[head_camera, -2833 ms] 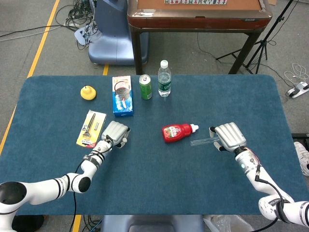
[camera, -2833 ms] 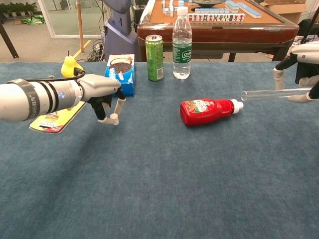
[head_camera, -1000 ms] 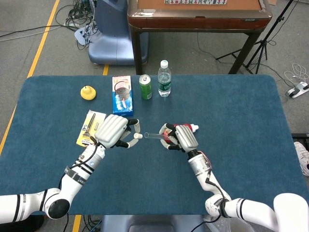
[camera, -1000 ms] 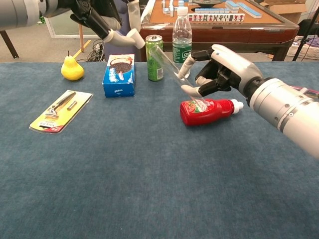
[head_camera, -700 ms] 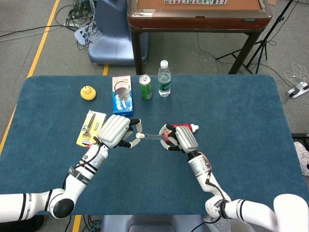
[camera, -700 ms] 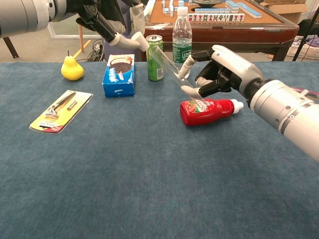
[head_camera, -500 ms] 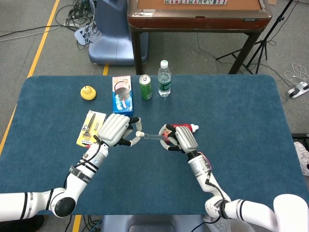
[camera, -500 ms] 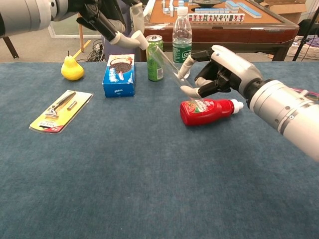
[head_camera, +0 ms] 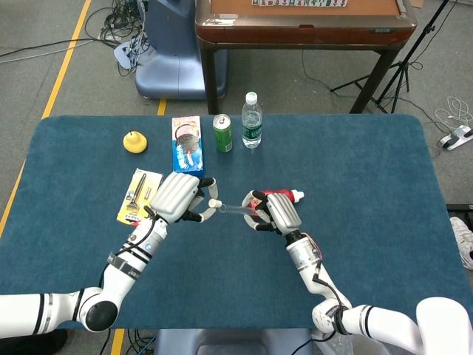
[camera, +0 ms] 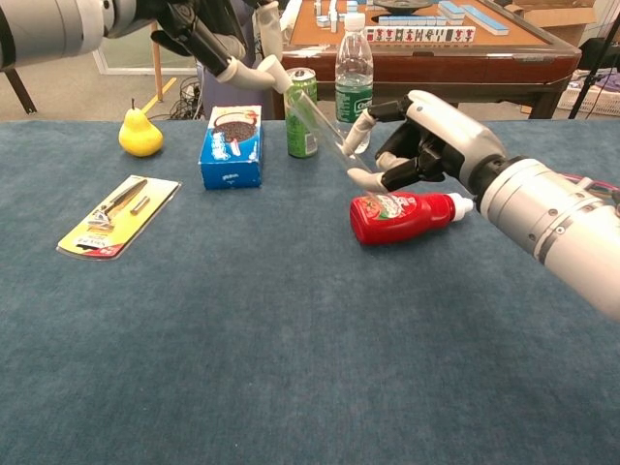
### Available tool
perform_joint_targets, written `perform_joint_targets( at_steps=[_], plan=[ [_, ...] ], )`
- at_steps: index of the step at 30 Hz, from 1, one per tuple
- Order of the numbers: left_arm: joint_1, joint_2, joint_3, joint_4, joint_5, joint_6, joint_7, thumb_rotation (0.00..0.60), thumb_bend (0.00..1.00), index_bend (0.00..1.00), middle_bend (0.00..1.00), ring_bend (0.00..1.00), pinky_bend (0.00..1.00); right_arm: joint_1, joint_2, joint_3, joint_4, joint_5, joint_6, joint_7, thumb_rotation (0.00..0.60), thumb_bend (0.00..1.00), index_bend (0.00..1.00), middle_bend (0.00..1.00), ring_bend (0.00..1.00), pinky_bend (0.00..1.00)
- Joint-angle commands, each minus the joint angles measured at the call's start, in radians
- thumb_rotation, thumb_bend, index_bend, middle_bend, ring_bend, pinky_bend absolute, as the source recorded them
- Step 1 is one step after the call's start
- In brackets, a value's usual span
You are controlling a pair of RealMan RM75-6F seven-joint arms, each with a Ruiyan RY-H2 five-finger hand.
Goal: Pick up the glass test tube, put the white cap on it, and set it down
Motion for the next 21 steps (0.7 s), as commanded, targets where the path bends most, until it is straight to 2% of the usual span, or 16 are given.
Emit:
perform_joint_targets(
  at_steps=[1, 21],
  plan=[
    [0.0, 0.0, 0.0, -0.001, -0.002, 0.0, 0.0, 0.6, 0.28, 0.58, 0.99, 1.0, 1.0, 0.001, -0.001, 0.001, 0.0, -0.001, -0.001, 0.001, 0.6, 0.78, 0.85, 1.0, 1.0, 1.0],
    [-0.01, -0.004, 0.01, -0.006, -0.009, 0.0, 0.013, 0.6, 0.27, 0.58, 0.99, 1.0, 1.0, 0.003, -0.004, 0.008, 0.007, -0.001, -0.005, 0.003, 0.6, 0.78, 0.85, 1.0, 1.0, 1.0]
  ],
)
